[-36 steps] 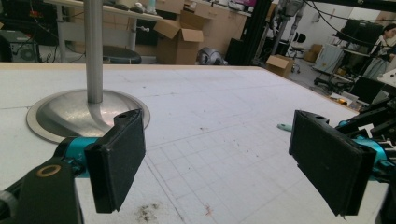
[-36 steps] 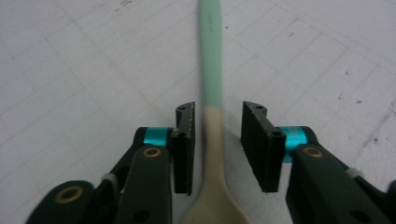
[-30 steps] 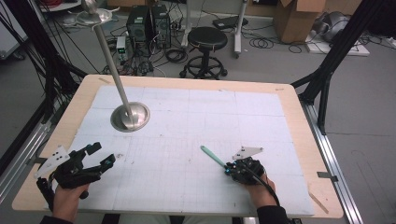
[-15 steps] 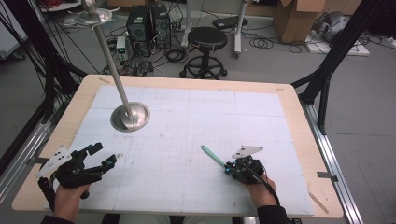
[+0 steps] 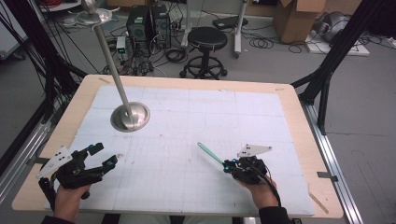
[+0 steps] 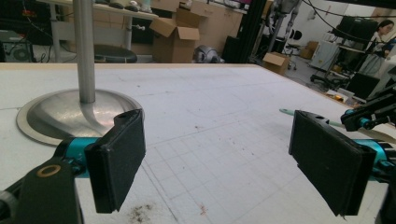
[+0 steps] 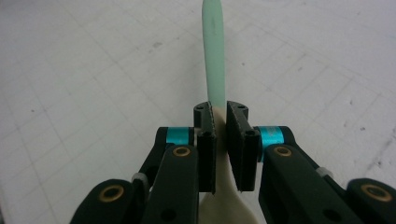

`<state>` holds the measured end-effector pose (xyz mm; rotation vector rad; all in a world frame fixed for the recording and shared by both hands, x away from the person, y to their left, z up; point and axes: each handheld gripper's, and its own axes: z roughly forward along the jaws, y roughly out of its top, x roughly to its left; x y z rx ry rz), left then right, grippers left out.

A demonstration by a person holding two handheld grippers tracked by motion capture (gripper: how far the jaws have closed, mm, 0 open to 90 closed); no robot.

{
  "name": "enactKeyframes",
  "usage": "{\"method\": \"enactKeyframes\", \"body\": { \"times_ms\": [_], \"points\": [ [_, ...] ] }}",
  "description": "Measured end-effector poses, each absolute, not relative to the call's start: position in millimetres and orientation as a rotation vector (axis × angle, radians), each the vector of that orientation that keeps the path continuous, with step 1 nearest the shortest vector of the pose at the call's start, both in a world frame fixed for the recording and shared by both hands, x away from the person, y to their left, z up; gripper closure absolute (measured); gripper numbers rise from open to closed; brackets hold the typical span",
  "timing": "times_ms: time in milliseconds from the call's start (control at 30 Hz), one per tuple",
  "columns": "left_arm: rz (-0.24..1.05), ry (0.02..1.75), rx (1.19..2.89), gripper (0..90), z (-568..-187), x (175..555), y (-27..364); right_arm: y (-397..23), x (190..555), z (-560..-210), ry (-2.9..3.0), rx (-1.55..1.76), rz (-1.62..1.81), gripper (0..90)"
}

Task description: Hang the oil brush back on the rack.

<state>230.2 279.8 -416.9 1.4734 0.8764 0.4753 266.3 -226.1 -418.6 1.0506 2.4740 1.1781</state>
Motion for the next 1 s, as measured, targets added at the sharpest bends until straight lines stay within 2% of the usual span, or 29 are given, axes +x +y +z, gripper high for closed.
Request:
{"method": "enactKeyframes", "body": {
  "times_ms": [200,567,733,1000],
  "points": [
    [0.420,0.841,1.472,18.6,-415.2,230.0,275.5,-221.5,262.5,-412.4,2.466,0.991,1.287,82.2],
    [0.239,0.651,1.465,16.4,-398.2,223.7,252.4,-206.7,251.9,-397.7,2.463,0.788,1.536,82.1],
    [0.168,0.569,1.480,23.3,-393.0,222.8,240.3,-197.3,246.6,-388.4,2.457,0.696,1.650,82.1],
    [0.089,0.497,1.483,25.8,-386.1,221.6,229.0,-182.0,238.9,-376.4,2.457,0.577,1.751,82.1]
  ]
}}
